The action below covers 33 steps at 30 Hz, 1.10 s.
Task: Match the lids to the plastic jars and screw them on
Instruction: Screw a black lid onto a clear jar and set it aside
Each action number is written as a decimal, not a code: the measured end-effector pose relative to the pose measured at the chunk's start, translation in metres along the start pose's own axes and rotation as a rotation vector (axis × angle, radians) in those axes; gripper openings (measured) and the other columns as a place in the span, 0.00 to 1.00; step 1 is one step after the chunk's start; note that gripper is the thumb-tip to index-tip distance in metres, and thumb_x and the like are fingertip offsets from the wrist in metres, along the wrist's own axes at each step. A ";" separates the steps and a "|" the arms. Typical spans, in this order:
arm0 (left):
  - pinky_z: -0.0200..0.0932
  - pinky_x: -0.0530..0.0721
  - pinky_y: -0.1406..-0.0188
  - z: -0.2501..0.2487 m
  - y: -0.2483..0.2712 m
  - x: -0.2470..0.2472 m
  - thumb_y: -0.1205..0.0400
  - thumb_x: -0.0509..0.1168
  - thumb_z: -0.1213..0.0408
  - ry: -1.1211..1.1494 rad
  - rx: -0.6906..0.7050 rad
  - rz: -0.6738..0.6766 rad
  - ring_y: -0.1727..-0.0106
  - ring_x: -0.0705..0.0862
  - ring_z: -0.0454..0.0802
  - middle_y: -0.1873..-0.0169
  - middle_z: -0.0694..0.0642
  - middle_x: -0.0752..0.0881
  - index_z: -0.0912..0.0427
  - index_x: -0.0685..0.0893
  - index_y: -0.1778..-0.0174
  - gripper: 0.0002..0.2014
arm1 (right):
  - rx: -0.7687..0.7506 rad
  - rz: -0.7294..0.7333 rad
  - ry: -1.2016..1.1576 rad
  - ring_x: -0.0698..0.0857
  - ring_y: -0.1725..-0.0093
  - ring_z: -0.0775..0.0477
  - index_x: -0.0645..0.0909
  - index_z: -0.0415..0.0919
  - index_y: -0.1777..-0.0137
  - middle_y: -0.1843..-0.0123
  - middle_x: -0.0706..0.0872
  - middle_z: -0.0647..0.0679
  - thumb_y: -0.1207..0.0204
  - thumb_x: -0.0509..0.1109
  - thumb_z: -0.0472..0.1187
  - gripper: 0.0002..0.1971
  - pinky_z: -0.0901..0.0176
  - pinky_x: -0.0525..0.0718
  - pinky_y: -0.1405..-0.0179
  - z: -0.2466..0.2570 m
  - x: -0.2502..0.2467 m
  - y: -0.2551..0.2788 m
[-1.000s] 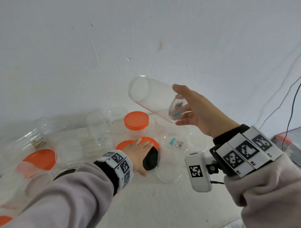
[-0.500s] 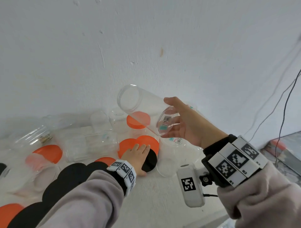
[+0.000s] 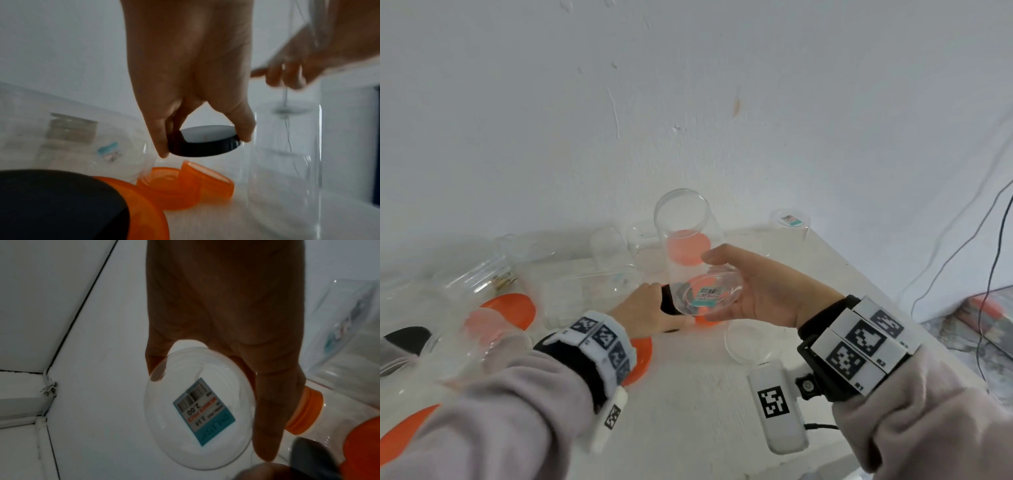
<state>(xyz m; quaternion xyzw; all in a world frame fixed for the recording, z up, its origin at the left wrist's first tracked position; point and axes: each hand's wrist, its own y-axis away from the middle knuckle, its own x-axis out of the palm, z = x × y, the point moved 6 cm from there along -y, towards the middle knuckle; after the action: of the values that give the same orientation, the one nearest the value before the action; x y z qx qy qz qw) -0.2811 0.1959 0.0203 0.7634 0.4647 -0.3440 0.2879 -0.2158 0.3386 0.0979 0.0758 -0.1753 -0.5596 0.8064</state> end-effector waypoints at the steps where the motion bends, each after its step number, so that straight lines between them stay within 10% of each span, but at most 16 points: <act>1: 0.44 0.82 0.44 0.007 0.005 -0.009 0.28 0.73 0.42 -0.014 -0.043 0.016 0.50 0.85 0.48 0.52 0.51 0.87 0.57 0.83 0.44 0.25 | -0.001 0.008 -0.001 0.88 0.49 0.39 0.80 0.39 0.39 0.52 0.88 0.42 0.40 0.76 0.47 0.28 0.46 0.89 0.49 -0.002 0.002 0.000; 4: 0.40 0.77 0.57 0.030 0.021 -0.031 0.29 0.66 0.33 0.063 -0.165 0.051 0.68 0.79 0.47 0.71 0.50 0.81 0.59 0.80 0.65 0.28 | 0.012 0.024 0.020 0.87 0.48 0.40 0.78 0.40 0.36 0.48 0.86 0.42 0.39 0.75 0.48 0.30 0.46 0.86 0.44 -0.012 0.008 -0.003; 8: 0.55 0.82 0.40 0.053 0.049 -0.054 0.36 0.72 0.31 0.412 -0.246 0.027 0.59 0.87 0.52 0.59 0.57 0.88 0.64 0.87 0.49 0.37 | 0.046 0.031 0.056 0.85 0.46 0.39 0.75 0.36 0.29 0.44 0.84 0.39 0.37 0.73 0.52 0.37 0.43 0.83 0.40 -0.028 0.018 -0.010; 13: 0.35 0.86 0.58 0.055 0.076 -0.075 0.32 0.68 0.41 0.668 -0.193 -0.027 0.60 0.90 0.47 0.63 0.46 0.91 0.43 0.93 0.62 0.14 | 0.137 0.020 0.170 0.86 0.53 0.42 0.81 0.39 0.35 0.47 0.87 0.39 0.23 0.65 0.59 0.26 0.49 0.87 0.49 -0.058 0.021 -0.024; 23: 0.52 0.78 0.31 0.049 0.095 -0.077 0.39 0.67 0.24 0.538 -0.152 -0.187 0.43 0.87 0.49 0.48 0.51 0.90 0.51 0.85 0.41 0.40 | 0.204 -0.069 0.494 0.79 0.48 0.45 0.60 0.44 0.26 0.46 0.76 0.44 0.40 0.85 0.42 0.46 0.54 0.81 0.49 -0.097 0.007 -0.051; 33: 0.27 0.74 0.61 0.024 0.099 -0.075 0.40 0.59 0.25 0.307 -0.064 -0.306 0.50 0.83 0.31 0.50 0.38 0.86 0.44 0.79 0.42 0.36 | 0.074 -0.144 0.859 0.75 0.31 0.42 0.57 0.47 0.22 0.27 0.74 0.48 0.46 0.88 0.39 0.55 0.41 0.76 0.30 -0.098 0.009 -0.067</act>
<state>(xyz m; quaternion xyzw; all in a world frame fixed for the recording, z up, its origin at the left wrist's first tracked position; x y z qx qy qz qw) -0.2224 0.0997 0.0775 0.7178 0.6242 -0.2487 0.1824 -0.2359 0.2989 -0.0127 0.3425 0.1619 -0.5255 0.7618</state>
